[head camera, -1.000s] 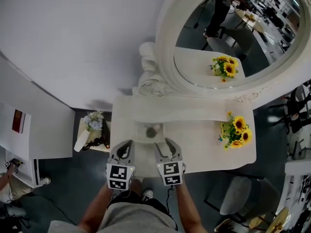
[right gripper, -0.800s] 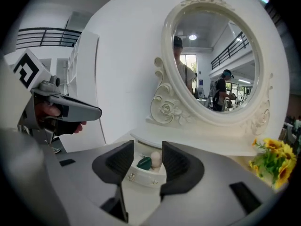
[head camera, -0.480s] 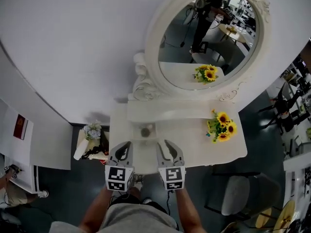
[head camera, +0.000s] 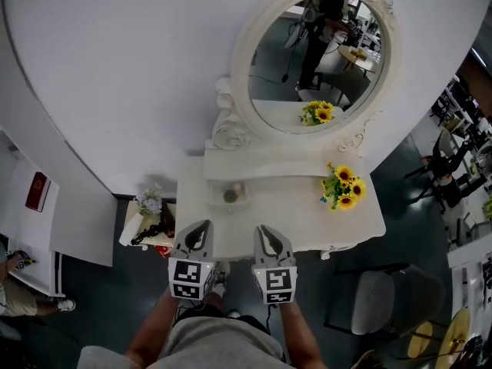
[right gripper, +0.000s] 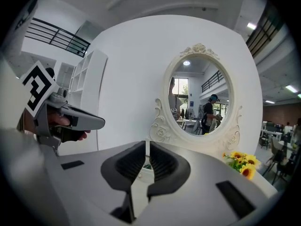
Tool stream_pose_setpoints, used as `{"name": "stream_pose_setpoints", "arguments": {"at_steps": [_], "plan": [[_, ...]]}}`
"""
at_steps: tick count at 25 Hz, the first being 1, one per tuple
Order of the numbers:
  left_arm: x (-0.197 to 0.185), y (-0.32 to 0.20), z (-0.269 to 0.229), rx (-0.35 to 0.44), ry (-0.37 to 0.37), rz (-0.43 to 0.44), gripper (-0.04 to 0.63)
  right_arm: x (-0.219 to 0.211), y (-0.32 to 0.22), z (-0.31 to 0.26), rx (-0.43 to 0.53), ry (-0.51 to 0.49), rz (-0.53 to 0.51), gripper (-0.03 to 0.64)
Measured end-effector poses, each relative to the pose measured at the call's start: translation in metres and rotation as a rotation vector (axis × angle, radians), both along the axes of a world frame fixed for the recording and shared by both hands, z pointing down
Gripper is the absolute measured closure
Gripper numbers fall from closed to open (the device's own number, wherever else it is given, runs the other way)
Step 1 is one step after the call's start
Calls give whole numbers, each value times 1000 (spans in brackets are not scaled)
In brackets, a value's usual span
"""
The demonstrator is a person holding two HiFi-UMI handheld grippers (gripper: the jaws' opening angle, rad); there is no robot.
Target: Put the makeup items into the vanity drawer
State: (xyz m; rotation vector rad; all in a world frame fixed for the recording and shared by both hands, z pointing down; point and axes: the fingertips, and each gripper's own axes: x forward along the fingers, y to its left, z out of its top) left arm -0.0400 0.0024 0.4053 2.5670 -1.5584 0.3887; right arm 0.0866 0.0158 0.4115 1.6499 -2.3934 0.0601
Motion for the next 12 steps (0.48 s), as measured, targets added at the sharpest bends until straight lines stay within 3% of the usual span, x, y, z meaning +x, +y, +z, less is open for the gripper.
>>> {"name": "stream_pose_setpoints", "arguments": {"at_steps": [12], "plan": [[-3, 52, -10, 31, -3, -3, 595, -2, 56, -11, 48, -13, -4, 588]]}}
